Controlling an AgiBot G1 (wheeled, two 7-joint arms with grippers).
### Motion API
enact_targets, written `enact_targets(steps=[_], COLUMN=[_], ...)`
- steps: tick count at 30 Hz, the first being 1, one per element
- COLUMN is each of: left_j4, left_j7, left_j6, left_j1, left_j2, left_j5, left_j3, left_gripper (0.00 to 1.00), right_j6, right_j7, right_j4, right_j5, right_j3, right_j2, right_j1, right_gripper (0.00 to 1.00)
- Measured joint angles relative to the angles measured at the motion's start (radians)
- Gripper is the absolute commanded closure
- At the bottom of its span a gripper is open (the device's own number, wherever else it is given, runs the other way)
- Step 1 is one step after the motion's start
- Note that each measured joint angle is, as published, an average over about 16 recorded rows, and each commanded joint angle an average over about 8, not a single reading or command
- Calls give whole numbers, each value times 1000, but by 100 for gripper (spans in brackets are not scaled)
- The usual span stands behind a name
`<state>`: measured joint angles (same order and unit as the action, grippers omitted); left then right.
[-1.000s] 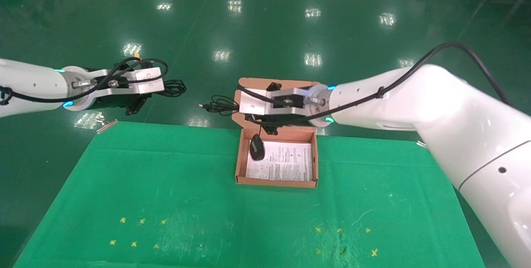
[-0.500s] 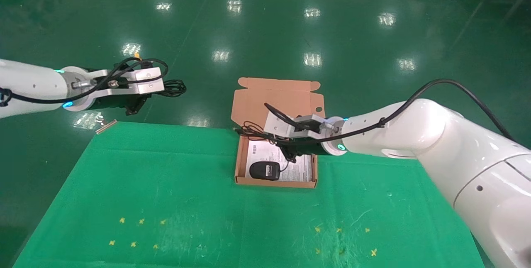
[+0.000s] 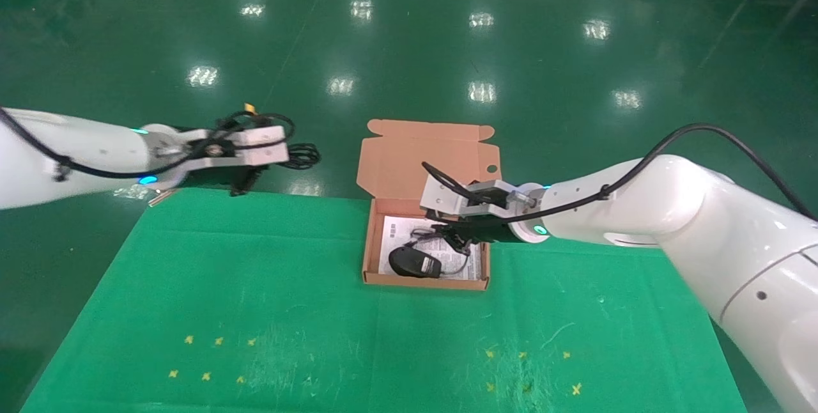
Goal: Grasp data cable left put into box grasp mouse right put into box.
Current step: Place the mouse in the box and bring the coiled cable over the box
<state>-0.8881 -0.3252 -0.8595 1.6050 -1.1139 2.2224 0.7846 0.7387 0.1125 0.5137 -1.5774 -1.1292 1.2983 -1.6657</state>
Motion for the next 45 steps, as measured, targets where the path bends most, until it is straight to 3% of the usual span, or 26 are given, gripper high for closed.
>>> enact_targets(steps=[14,25,26,33,34,45], left_j4=[223,250,249,242,242,227], left_j7=[265,407,411,419,419,411], left_j6=[195,263,268,299,302,302], left_j1=[-74,-102,-103,-106,-106,-102], left_j2=[-211,-259,-260,-263,-263,-238], left_j5=[-192,-432,-452,-541,-547,-566], left_j3=[28,150,164,239,245,250], left_gripper=[100,100,94,6,0,0], right_j6=[11,21,21,24,24,20], right_j7=[47,173,183,232,235,236], right_j4=[180,397,413,486,491,501], right_j5=[-42,-102,-106,-128,-129,-133], right_j3=[-1,-13,-14,-20,-20,-19], right_j2=[-246,-417,-426,-467,-470,-473], right_j1=[-24,-20,-19,-12,-11,-14], right_gripper=[0,0,0,0,0,0])
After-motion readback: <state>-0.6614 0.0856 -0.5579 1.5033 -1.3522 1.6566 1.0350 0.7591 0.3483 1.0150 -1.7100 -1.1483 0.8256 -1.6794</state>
